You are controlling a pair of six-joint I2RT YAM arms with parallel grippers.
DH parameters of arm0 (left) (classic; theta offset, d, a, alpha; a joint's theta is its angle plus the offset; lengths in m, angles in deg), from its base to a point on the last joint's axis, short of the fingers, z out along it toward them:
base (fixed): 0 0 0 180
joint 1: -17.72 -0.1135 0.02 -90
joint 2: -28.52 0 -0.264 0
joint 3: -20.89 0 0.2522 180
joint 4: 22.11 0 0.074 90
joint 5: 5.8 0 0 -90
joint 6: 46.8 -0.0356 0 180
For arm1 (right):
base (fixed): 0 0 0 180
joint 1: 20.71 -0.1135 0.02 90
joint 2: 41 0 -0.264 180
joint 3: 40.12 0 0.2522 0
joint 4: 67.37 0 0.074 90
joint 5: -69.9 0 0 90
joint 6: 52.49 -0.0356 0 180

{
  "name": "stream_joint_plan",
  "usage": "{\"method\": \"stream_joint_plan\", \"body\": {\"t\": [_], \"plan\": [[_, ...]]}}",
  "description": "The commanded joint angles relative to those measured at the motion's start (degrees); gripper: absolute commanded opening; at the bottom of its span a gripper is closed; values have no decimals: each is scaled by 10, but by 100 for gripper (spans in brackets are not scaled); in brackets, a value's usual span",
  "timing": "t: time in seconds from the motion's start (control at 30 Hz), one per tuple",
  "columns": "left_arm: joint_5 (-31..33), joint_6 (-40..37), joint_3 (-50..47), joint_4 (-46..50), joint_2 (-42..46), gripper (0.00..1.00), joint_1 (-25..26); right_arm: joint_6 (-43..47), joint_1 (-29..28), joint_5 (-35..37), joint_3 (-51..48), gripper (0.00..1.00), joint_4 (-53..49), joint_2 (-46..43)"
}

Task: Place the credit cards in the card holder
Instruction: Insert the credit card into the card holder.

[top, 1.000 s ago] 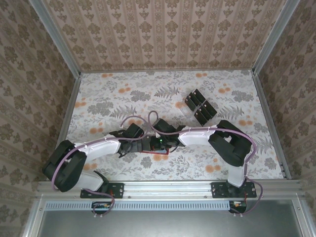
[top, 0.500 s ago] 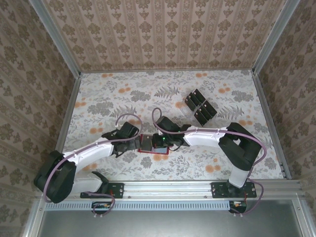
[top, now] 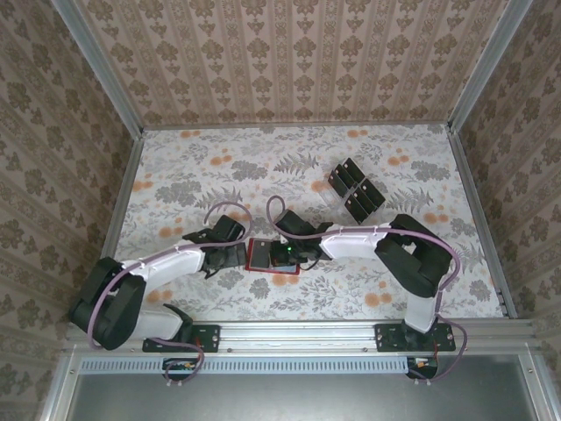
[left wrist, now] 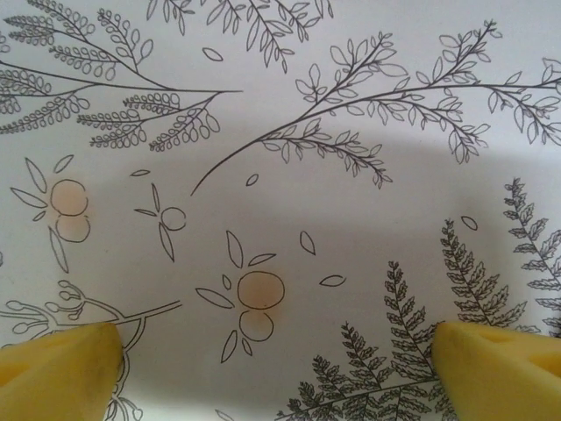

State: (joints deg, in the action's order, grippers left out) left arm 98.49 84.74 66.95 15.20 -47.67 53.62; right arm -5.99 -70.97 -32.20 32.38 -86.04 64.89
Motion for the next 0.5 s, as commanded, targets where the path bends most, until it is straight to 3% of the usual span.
{"method": "stream_joint_plan", "body": {"t": [0.0,0.47], "plan": [[-11,-10,-1,-8,-9,100,-2,1,0,-8,22,0,-4,16],[-24,-3,-11,-29,-26,100,4,3,-1,-28,55,0,-1,41]]}}
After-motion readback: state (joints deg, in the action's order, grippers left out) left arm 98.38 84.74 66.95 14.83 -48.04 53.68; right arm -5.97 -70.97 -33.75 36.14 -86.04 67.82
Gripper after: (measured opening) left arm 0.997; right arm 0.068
